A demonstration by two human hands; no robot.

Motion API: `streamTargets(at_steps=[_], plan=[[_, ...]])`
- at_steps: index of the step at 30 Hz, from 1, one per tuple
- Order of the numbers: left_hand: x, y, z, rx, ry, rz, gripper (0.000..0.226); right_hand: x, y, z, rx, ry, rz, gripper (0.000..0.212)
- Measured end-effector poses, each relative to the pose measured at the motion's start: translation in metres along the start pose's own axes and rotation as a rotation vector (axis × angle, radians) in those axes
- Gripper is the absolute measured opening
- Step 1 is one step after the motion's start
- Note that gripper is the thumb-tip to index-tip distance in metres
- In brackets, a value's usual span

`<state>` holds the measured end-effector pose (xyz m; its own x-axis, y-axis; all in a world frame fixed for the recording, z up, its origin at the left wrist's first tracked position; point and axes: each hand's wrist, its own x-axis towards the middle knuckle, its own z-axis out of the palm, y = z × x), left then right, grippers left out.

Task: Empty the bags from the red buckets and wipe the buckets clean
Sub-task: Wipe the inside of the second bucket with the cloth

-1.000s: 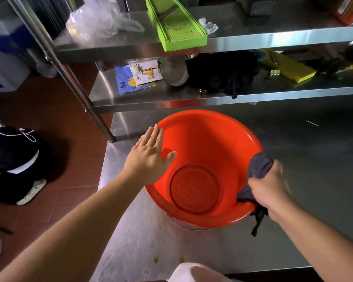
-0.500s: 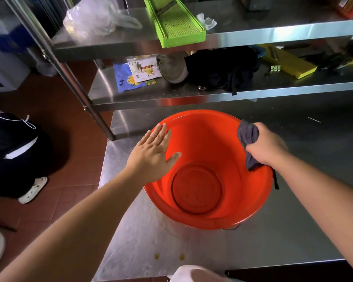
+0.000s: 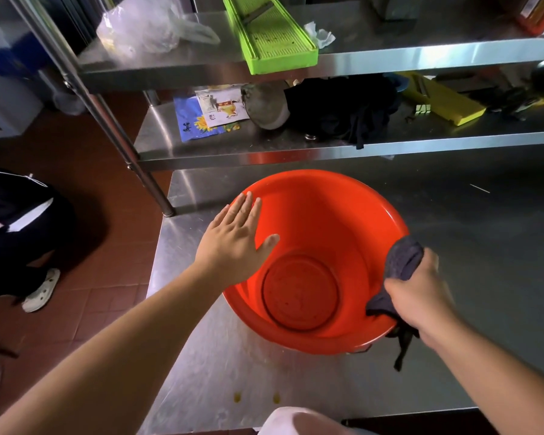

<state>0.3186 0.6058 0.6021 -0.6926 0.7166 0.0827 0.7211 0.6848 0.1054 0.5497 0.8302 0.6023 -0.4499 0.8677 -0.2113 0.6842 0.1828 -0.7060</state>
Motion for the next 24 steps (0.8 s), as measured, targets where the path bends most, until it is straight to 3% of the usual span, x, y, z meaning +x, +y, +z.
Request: streamTargets(at_steps=[5,11,15,20,24], plan=[[-0.008,0.017,-0.007,0.041,-0.002,-0.055,0.088,0.060,-0.020,-0.013,-0.233,-0.109,-0.094,0.051],[0.009,0.005,-0.010,0.038,-0.071,0.138,0.084,0.098,-0.046,-0.018,-0.341,-0.224,-0.243,0.059],[0.006,0.006,-0.002,0.031,-0.049,0.102,0.090,0.090,-0.039,-0.014,-0.332,-0.151,-0.239,0.057],[0.007,0.005,0.001,0.009,-0.032,0.085,0.094,0.039,-0.013,-0.016,-0.171,-0.009,-0.098,0.044],[0.006,0.004,0.004,0.026,0.010,0.120,0.093,-0.014,0.014,-0.012,-0.064,0.049,-0.038,0.059]])
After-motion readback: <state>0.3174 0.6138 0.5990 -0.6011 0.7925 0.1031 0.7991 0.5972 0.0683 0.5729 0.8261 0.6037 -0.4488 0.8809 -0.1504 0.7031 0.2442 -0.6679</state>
